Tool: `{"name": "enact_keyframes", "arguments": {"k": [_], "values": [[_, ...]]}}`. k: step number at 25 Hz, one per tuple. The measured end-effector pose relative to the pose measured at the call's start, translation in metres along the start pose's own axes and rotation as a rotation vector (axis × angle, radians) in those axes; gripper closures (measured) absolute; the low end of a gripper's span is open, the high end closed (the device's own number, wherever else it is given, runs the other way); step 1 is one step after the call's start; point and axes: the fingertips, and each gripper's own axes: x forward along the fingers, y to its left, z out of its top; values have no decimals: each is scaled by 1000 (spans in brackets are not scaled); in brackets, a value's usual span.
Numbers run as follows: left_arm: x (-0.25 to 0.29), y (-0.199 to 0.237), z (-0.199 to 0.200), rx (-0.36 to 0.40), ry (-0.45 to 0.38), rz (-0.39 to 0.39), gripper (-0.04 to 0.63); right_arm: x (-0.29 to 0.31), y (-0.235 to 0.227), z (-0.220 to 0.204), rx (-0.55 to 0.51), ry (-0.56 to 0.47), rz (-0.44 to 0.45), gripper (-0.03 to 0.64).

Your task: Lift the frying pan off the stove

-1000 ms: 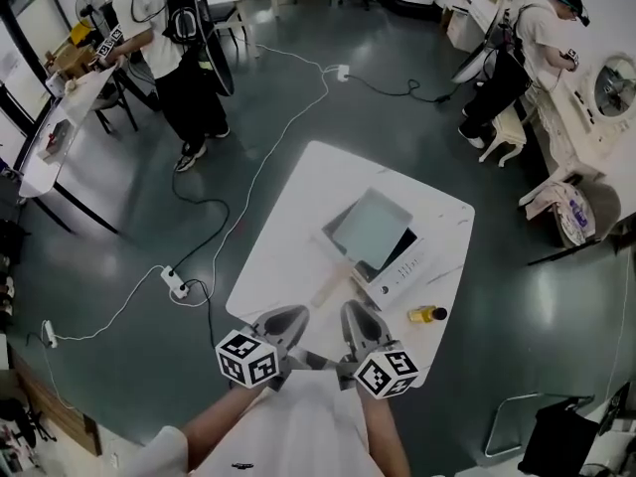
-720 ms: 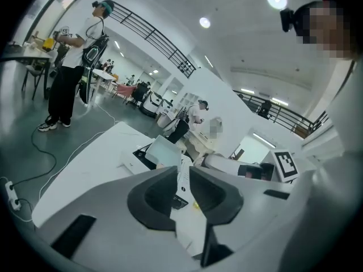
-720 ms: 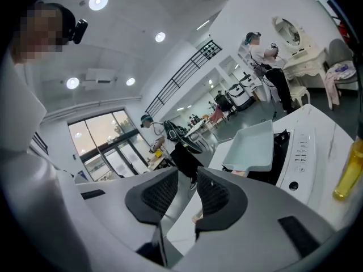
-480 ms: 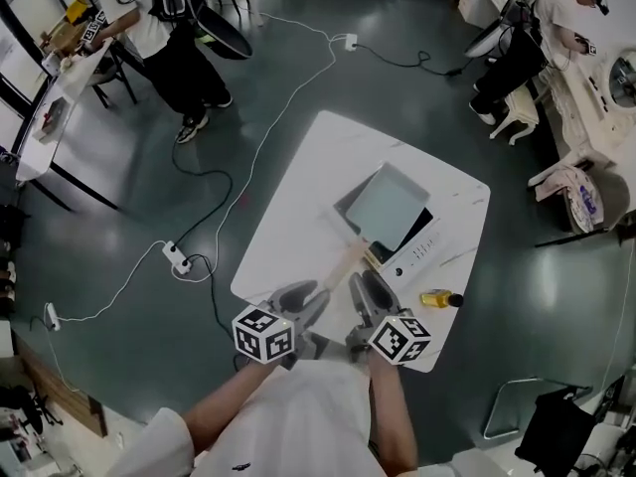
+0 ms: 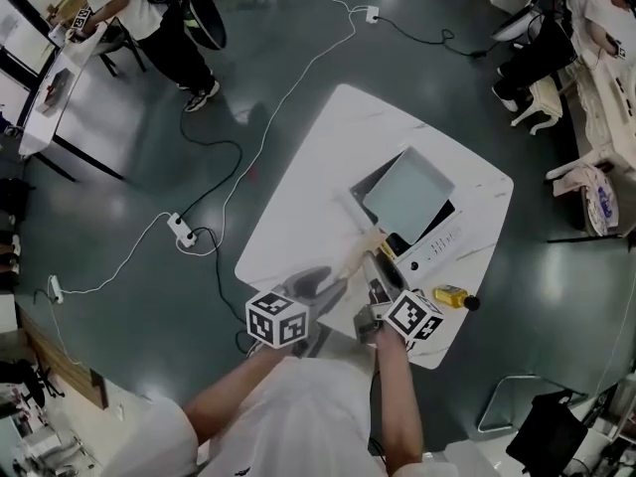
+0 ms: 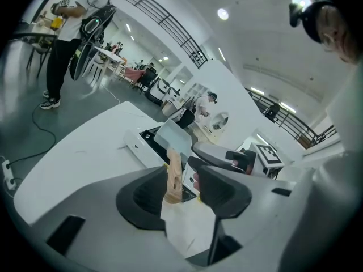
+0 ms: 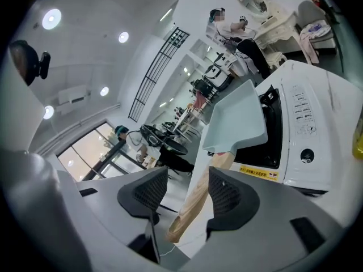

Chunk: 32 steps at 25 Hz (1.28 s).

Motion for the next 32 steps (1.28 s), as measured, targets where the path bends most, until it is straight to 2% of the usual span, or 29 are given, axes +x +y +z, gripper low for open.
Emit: {"name": "enact_keyframes", "arguments": {"k": [8,13,19,27,30,32], "values": [[22,18,-16,-78,34,7,419,20,-23,-11,45,44,-39,388],[28,23,-18,-119,31,-10,432,31,-29,-11,69,57,-31,380],[38,23,-22,-166,45,-63,437,44,-29,-18,114,88,45,380],[45,23,-29,-226,50,-95,475,55,-33,-21,158,101,80,384],[45,21,-27,-228,45,-99,484,59,-26,-19,200,97,164,430],[44,20,-27,-225,46,-99,489,57,-27,-20,247,94,158,451]]}}
